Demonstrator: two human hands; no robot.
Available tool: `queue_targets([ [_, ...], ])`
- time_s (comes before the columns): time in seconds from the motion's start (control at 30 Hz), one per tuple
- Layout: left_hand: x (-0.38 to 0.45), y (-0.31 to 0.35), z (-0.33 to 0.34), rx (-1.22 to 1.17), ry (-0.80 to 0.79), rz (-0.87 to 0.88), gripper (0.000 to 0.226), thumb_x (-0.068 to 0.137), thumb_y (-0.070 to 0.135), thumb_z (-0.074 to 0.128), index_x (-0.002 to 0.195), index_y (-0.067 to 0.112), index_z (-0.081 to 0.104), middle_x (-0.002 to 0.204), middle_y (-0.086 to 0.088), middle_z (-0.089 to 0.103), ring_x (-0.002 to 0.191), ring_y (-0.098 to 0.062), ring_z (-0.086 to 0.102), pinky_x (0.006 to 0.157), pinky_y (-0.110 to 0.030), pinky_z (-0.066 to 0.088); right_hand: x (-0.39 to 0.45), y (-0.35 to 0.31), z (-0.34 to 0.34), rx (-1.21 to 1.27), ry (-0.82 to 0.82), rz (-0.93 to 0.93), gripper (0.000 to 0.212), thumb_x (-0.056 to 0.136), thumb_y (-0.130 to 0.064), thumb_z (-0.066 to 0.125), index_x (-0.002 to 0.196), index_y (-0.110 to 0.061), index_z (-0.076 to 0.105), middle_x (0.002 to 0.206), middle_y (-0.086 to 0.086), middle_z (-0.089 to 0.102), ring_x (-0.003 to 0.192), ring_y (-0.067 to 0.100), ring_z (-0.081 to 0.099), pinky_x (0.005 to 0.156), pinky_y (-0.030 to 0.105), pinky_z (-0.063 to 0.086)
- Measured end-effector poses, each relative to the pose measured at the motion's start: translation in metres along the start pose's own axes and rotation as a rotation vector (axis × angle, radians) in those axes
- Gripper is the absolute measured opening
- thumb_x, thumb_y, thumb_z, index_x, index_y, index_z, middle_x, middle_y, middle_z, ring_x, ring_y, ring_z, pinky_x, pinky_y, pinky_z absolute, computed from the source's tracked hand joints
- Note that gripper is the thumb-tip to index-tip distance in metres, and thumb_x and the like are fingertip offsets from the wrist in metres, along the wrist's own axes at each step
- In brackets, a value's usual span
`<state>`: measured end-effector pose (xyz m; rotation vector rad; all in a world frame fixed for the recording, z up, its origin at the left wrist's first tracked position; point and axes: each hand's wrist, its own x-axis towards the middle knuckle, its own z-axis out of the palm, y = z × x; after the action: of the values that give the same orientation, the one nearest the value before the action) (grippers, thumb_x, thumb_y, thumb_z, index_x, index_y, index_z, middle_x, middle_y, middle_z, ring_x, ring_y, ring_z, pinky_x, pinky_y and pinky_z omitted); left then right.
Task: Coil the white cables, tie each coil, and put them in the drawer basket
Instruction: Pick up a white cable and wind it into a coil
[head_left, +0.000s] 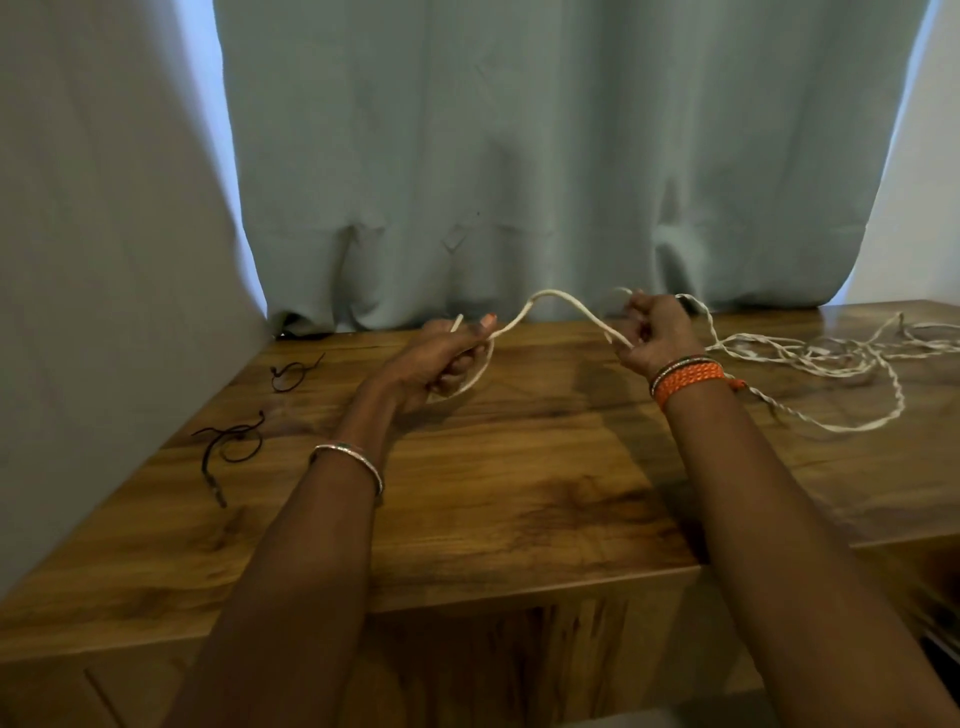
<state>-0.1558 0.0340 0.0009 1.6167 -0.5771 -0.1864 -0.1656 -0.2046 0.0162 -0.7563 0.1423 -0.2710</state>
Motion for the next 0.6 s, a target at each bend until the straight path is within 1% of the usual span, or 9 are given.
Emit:
queue_targets([
  [0.13,-0.012,0.006,-0.022,-0.098,-0.089,-0.014,0.032,0.096,0.028,0.043,0.069,0.010,0.045,0.034,0.011,0.024,0.026,0.001,0.018,0.035,-0.012,0.012,0.010,-0.011,-0.025,-0.017,0.269,-0.188,0.035,0.094,-0.008,0.029,0.061,-0.019,0.028,0.031,-0.004,0.034,0.020,0.006,0.030,0.026,0.014,0.024],
  [0.2,-0.016,0.005,-0.027,-0.119,-0.163,-0.063,0.025,0.090,0.027,0.046,0.073,0.009,0.048,0.035,0.011,0.024,0.027,0.001,0.018,0.035,-0.013,0.013,0.015,-0.012,-0.035,-0.258,0.332,-0.268,0.028,0.097,-0.013,0.030,0.070,-0.018,0.037,0.055,-0.001,0.047,0.025,0.002,0.042,0.030,0.013,0.036],
  [0.27,-0.015,0.003,-0.031,-0.161,-0.148,-0.087,0.025,0.093,0.025,0.043,0.074,0.010,0.047,0.034,0.011,0.024,0.026,0.001,0.018,0.035,-0.011,0.013,0.020,-0.006,-0.033,-0.454,0.330,-0.296,0.019,0.096,-0.018,0.034,0.078,-0.018,0.041,0.071,0.000,0.043,0.040,0.007,0.052,0.036,0.016,0.042],
  [0.3,-0.012,0.002,-0.033,-0.184,-0.114,-0.095,0.027,0.097,0.024,0.040,0.074,0.011,0.046,0.034,0.011,0.024,0.025,0.001,0.018,0.035,-0.009,0.014,0.017,-0.001,-0.029,-0.653,0.344,-0.298,0.022,0.096,-0.023,0.034,0.077,-0.016,0.044,0.073,0.003,0.045,0.052,0.013,0.053,0.044,0.019,0.045],
  [0.37,-0.006,0.000,-0.034,-0.214,-0.048,-0.115,0.031,0.100,0.026,0.036,0.073,0.013,0.043,0.033,0.010,0.023,0.023,0.000,0.017,0.034,-0.006,0.014,0.010,0.009,-0.018,-1.146,0.413,-0.362,0.046,0.096,-0.041,0.027,0.087,-0.009,0.058,0.090,0.015,0.058,0.085,0.025,0.058,0.078,0.028,0.046],
  [0.43,-0.001,-0.001,-0.034,-0.254,0.002,-0.143,0.034,0.101,0.029,0.033,0.070,0.015,0.039,0.031,0.007,0.022,0.022,-0.001,0.016,0.032,-0.006,0.013,-0.004,0.018,-0.004,-1.389,0.495,-0.556,0.060,0.097,-0.046,0.024,0.108,-0.001,0.062,0.116,0.024,0.060,0.112,0.035,0.055,0.098,0.038,0.038],
  [0.5,0.003,-0.002,-0.033,-0.305,0.041,-0.163,0.037,0.102,0.029,0.031,0.068,0.016,0.035,0.030,0.007,0.022,0.021,-0.001,0.016,0.029,-0.006,0.013,-0.019,0.025,0.012,-1.397,0.482,-0.815,0.045,0.097,-0.037,0.035,0.104,-0.001,0.061,0.110,0.022,0.062,0.106,0.039,0.056,0.085,0.040,0.043],
  [0.57,0.005,-0.001,-0.030,-0.323,0.057,-0.171,0.037,0.102,0.030,0.030,0.067,0.017,0.033,0.030,0.008,0.022,0.021,-0.002,0.016,0.028,-0.006,0.014,-0.029,0.034,0.026,-1.396,0.335,-1.165,0.023,0.089,-0.019,0.045,0.102,-0.005,0.057,0.103,0.015,0.061,0.100,0.033,0.056,0.077,0.039,0.043],
  [0.6,0.005,0.001,-0.029,-0.323,0.049,-0.174,0.037,0.101,0.030,0.030,0.066,0.017,0.032,0.030,0.009,0.022,0.020,-0.002,0.016,0.028,-0.006,0.014,-0.035,0.040,0.033,-1.436,0.211,-1.291,0.026,0.084,-0.013,0.048,0.107,-0.007,0.057,0.105,0.014,0.060,0.101,0.030,0.054,0.078,0.038,0.044],
])
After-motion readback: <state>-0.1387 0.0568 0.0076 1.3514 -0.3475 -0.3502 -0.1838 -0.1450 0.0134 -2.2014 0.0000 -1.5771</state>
